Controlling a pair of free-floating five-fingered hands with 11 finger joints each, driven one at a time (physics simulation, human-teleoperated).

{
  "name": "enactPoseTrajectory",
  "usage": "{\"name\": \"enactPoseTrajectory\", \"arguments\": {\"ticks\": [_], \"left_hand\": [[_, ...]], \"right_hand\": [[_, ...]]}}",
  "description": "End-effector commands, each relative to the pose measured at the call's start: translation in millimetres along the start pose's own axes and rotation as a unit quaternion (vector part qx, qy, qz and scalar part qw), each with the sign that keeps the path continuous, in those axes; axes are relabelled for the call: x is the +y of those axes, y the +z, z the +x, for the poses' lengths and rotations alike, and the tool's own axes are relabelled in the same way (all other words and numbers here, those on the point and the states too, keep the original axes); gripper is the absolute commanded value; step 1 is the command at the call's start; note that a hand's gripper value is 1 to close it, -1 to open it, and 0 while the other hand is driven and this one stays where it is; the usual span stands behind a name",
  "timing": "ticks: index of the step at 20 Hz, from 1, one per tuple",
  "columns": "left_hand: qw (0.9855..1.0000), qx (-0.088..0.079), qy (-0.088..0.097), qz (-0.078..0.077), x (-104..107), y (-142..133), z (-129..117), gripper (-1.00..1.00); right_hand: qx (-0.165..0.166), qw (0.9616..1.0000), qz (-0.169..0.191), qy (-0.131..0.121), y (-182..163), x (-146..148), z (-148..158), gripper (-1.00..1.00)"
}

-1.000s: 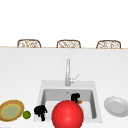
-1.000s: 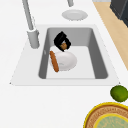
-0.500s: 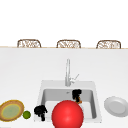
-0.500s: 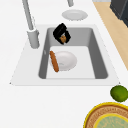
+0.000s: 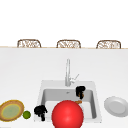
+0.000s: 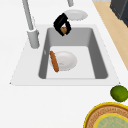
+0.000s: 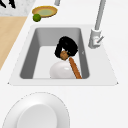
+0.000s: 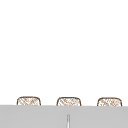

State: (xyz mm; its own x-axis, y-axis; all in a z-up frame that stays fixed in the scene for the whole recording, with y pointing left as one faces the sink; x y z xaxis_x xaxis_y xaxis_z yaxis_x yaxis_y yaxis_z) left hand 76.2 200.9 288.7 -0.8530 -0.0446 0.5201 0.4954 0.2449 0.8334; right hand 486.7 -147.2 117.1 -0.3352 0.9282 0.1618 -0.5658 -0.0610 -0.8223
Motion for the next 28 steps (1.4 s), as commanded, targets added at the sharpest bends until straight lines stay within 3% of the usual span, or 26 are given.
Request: {"name": "enactPoseTrajectory", "arguments": {"ticks": [1, 10, 20, 28], "left_hand": [[1.0, 0.0, 0.0, 0.0, 0.0, 0.0, 0.0, 0.0], [1.0, 0.0, 0.0, 0.0, 0.0, 0.0, 0.0, 0.0], [1.0, 0.0, 0.0, 0.0, 0.0, 0.0, 0.0, 0.0], [1.0, 0.0, 0.0, 0.0, 0.0, 0.0, 0.0, 0.0]], "right_hand": [[0.019, 0.9996, -0.017, -0.012, 18.8, -11.6, -11.1, 1.0], [0.0, 0.9995, -0.019, -0.025, 71.5, -15.7, -28.0, 1.0], [-0.013, 0.9991, -0.027, -0.032, 154.7, -19.5, -24.4, 1.0], [-0.02, 0.9988, -0.041, -0.018, 220.1, -10.2, -24.7, 1.0]]}}
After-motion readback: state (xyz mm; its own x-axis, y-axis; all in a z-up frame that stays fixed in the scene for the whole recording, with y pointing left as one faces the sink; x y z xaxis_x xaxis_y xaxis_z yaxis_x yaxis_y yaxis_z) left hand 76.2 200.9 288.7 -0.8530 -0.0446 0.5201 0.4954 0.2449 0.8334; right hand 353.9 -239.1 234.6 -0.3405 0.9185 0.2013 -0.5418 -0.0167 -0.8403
